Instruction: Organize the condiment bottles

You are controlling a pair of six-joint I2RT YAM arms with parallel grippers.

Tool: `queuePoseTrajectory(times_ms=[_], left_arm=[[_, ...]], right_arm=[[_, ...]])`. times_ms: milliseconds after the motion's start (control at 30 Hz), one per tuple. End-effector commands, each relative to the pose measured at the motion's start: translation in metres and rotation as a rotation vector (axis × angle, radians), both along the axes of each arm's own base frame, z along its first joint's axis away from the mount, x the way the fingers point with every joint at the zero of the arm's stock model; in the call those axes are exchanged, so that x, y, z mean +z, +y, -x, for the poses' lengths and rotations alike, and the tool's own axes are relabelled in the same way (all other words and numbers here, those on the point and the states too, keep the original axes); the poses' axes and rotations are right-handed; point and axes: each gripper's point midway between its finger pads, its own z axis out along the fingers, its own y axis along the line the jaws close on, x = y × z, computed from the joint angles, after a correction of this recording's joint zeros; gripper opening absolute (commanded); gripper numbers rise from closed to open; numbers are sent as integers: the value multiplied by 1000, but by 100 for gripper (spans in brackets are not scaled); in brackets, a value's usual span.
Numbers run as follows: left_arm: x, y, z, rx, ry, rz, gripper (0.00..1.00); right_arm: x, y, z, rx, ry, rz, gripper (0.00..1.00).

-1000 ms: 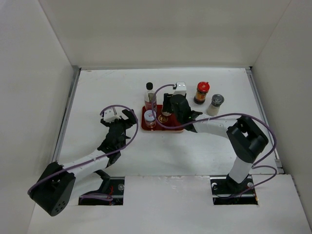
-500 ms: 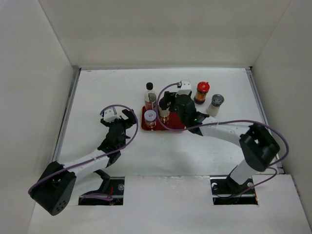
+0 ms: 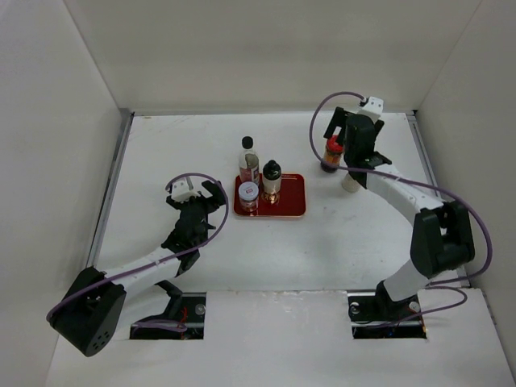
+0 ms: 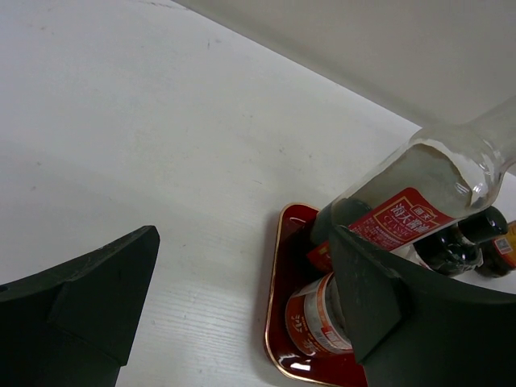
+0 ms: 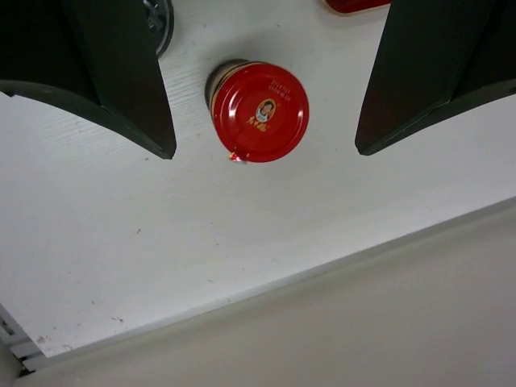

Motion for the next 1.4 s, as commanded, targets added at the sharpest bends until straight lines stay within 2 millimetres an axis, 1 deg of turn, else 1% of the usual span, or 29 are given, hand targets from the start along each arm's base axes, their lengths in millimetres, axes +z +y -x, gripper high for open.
queuePoseTrajectory(times_ms=[0, 133, 300, 433, 500, 567, 600, 700, 733, 800, 833, 900, 967, 1067, 1133, 1233, 1267, 1367], left_arm=[[17, -7, -3, -18, -55, 47, 86], [13, -12, -5, -35, -39, 38, 86], [11, -12, -6, -35, -33, 34, 86], [11, -11, -6, -33, -33, 34, 87], [11, -11, -6, -33, -33, 34, 87], [12, -13, -5, -39, -36, 36, 87], [12, -13, -5, -39, -36, 36, 87], [9, -12, -6, -34, -30, 33, 87], [10, -13, -6, -39, -32, 35, 87], [11, -14, -5, -41, -35, 37, 87], [11, -12, -6, -36, -33, 36, 87], [9, -11, -6, -33, -28, 34, 87], [10, -14, -6, -41, -32, 37, 87], [9, -12, -6, -34, -28, 34, 87], [8, -13, -6, -36, -27, 33, 87], [9, -14, -6, -41, -30, 35, 87], [8, -14, -6, -39, -27, 33, 87], [10, -14, -6, -41, -31, 36, 87]], right_arm=[[0, 7, -15, 78, 72, 38, 100], [-16, 7, -26, 103, 134, 76, 100], [-37, 15, -29, 149, 195, 79, 100], [-55, 14, -29, 142, 239, 82, 100], [-64, 14, -32, 137, 258, 89, 100], [-69, 14, -35, 134, 265, 90, 100], [-68, 14, -36, 130, 258, 88, 97], [-62, 14, -42, 119, 229, 73, 81], [-60, 14, -42, 115, 221, 72, 77], [-50, 11, -42, 97, 194, 66, 66], [-42, 11, -42, 90, 170, 62, 63], [-20, 10, -41, 87, 94, 56, 62], [-2, 11, -35, 88, 44, 53, 62], [26, 20, -15, 109, -29, 24, 61], [38, 32, -1, 139, -64, 3, 61], [44, 59, 17, 204, -90, -19, 61], [42, 72, 24, 235, -90, -25, 61], [37, 98, 34, 294, -88, -35, 61]])
